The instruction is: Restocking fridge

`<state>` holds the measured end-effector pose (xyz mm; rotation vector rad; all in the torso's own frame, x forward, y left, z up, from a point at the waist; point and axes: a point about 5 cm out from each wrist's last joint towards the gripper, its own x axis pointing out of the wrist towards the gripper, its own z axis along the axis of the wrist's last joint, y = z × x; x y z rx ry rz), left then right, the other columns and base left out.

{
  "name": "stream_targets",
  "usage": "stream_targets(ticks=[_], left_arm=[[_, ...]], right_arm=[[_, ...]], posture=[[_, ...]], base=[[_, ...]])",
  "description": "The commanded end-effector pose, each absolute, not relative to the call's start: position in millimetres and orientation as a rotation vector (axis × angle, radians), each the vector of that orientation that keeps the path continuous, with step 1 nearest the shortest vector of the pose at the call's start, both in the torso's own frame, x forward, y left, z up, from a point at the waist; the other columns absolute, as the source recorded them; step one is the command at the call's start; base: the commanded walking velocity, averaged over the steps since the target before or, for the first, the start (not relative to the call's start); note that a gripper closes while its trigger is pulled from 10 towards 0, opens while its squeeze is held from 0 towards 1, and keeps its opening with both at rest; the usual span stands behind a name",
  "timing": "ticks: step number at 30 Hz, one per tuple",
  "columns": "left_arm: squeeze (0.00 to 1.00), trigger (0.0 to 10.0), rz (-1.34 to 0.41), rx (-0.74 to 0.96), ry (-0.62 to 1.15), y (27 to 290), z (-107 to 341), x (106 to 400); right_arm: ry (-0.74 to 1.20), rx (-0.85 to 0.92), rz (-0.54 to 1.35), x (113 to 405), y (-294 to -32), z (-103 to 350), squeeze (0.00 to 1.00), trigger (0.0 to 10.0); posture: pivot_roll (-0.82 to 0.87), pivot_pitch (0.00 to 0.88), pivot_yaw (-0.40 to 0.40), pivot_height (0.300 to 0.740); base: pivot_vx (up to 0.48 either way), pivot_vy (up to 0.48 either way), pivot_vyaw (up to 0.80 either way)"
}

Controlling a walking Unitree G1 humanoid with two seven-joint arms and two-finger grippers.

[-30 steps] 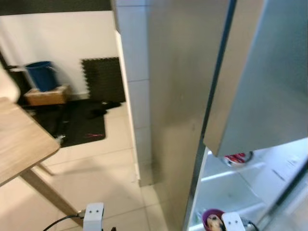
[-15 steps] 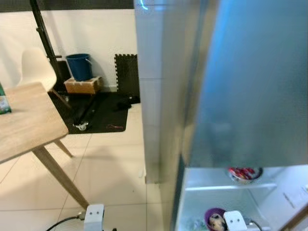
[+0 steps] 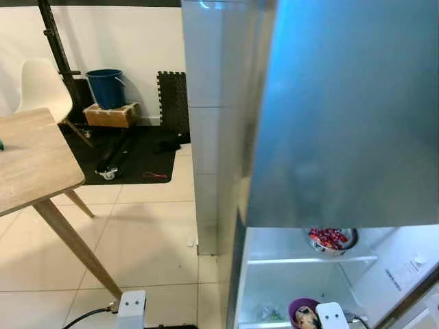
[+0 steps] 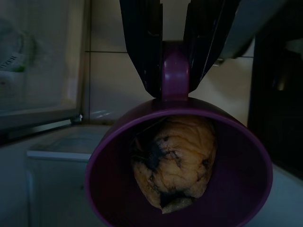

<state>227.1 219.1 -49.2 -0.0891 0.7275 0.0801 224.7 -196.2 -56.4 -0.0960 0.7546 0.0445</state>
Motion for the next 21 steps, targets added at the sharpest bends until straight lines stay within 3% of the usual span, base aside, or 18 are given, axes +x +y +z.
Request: stream_targets(ticks=[1,19,21], left_arm=[[0.0,10.0,0.089,-0.087,0.74,221.2,-50.9,224.0],[0.0,10.0,0.082,-0.083,0.731,221.4,-49.5,225.6],[0.0,10.0,0.08,-0.081,0.732,221.1,-49.6,225.5]], right_arm=[[0.734,-0.093,0.031,228.5,-197.8,-53.3,0.0,10.0],[0.725,-0.089,0.033,229.2,-196.2,-52.7,0.0,10.0],[0.723,-0.088,0.033,229.4,-196.2,-52.5,0.0,10.0]], posture=[[-0.05,0.077,-0.012,0.734],[-0.05,0.087,-0.012,0.734],[-0.05,0.088,-0.011,0.734]], base=[[0.0,0.0,0.0],[0.0,0.0,0.0],[0.0,-0.48,0.0]])
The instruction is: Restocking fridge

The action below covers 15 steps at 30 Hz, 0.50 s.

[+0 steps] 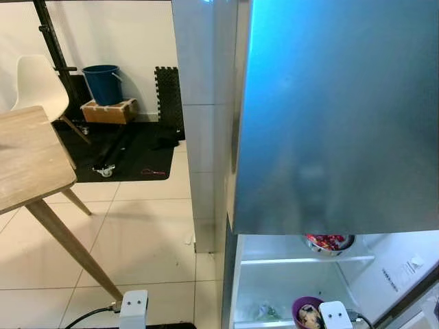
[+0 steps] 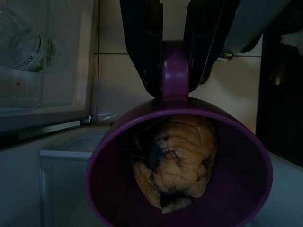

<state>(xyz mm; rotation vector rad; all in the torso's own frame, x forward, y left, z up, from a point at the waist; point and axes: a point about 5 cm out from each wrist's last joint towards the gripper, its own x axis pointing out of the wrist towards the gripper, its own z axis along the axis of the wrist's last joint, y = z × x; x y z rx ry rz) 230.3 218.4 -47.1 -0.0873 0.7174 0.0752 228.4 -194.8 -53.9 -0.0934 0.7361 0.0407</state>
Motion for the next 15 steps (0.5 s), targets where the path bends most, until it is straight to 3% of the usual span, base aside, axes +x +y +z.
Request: stream_targets(ticks=[1,10,15], left_arm=[[0.0,10.0,0.08,-0.079,0.733,220.9,-49.8,225.4],[0.0,10.0,0.085,-0.086,0.729,220.7,-49.2,226.6],[0.0,10.0,0.1,-0.098,0.724,221.2,-49.0,226.6]], right_arm=[[0.723,-0.088,0.033,229.6,-196.2,-52.4,0.0,10.0],[0.719,-0.087,0.031,230.9,-196.1,-51.5,0.0,10.0],[0.719,-0.087,0.031,231.0,-195.8,-51.5,0.0,10.0]], posture=[[-0.05,0.088,-0.01,0.734],[-0.05,0.089,-0.01,0.734],[-0.05,0.088,-0.011,0.734]], base=[[0.0,-0.48,0.0],[0.0,-0.48,0.0],[0.0,-0.127,0.0]])
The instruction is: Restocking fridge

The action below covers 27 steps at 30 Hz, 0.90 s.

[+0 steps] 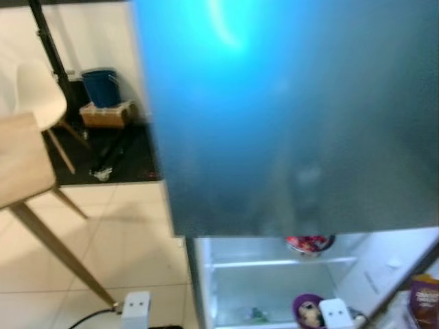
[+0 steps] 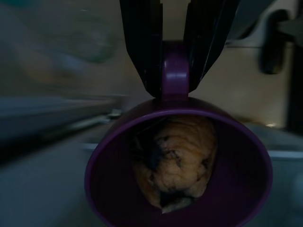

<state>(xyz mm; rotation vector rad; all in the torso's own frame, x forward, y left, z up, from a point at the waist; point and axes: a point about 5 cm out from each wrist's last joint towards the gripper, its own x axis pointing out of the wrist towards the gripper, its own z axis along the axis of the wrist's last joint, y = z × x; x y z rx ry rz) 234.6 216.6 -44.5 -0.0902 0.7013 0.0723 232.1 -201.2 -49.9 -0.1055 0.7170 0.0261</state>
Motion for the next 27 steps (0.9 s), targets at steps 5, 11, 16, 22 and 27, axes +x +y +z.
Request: stream_targets(ticks=[5,11,16,22,27], left_arm=[[0.0,10.0,0.104,-0.099,0.724,222.0,-49.3,225.9],[0.0,10.0,0.11,-0.103,0.719,223.6,-48.9,225.7],[0.0,10.0,0.116,-0.111,0.723,224.8,-49.2,225.1],[0.0,10.0,0.114,-0.124,0.733,224.0,-49.9,224.9],[0.0,10.0,0.107,-0.104,0.732,224.2,-49.5,225.2]], right_arm=[[0.718,-0.085,0.032,231.1,-195.0,-51.5,0.0,10.0],[0.716,-0.084,0.036,231.8,-193.3,-51.3,0.0,10.0],[0.716,-0.082,0.035,231.6,-192.7,-51.5,0.0,10.0],[0.718,-0.082,0.036,230.4,-192.7,-52.2,0.0,10.0],[0.721,-0.081,0.035,229.9,-193.0,-52.5,0.0,10.0]], posture=[[-0.05,0.087,-0.011,0.734],[-0.05,0.086,-0.011,0.734],[-0.05,0.088,-0.009,0.734],[-0.05,0.092,-0.01,0.734],[-0.05,0.094,-0.009,0.734]], base=[[0.0,0.0,0.0],[0.0,0.0,0.0],[0.0,0.0,0.0],[0.0,0.16,0.0],[0.0,0.349,0.0]])
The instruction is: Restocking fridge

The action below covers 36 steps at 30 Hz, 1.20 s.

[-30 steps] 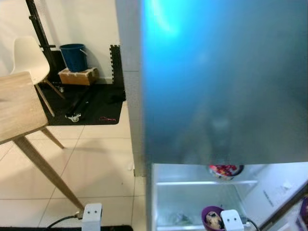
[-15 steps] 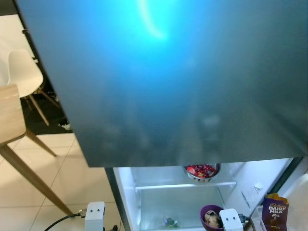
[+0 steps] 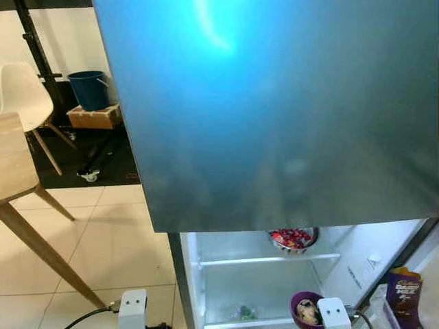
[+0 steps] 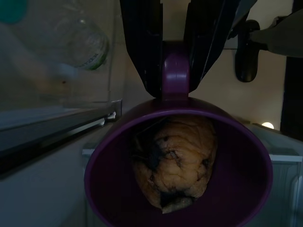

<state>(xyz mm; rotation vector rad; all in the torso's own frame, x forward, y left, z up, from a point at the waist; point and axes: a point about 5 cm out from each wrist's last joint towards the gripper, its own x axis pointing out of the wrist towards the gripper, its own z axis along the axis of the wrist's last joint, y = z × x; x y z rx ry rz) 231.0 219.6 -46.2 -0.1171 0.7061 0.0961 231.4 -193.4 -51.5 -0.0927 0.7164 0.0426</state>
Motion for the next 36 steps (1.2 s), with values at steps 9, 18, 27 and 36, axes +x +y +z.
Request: stream_targets(ticks=[9,18,27,36], left_arm=[[0.0,10.0,0.073,-0.057,0.769,223,-50,226],[0.0,10.0,0.046,-0.028,0.801,222,-52,225],[0.0,10.0,0.115,-0.012,0.776,230,-49,227],[0.0,10.0,0.123,0.005,0.761,233,-48,226]], right_arm=[[0.726,-0.083,0.036,229,-193,-53,0.0,10.0],[0.73,-0.081,0.03,228,-194,-54,0.0,10.0],[0.729,-0.076,0.026,228,-193,-54,0.0,10.0],[0.705,-0.047,0.036,232,-186,-52,0.0,10.0]], posture=[[-0.05,0.094,-0.009,0.734],[-0.05,0.082,-0.001,0.734],[-0.05,0.078,0.003,0.734],[-0.04,0.084,0.007,0.734]], base=[[0.0,0.0,0.0],[0.0,-0.373,0.0],[0.0,-0.16,0.0],[0.0,0.0,0.0]])
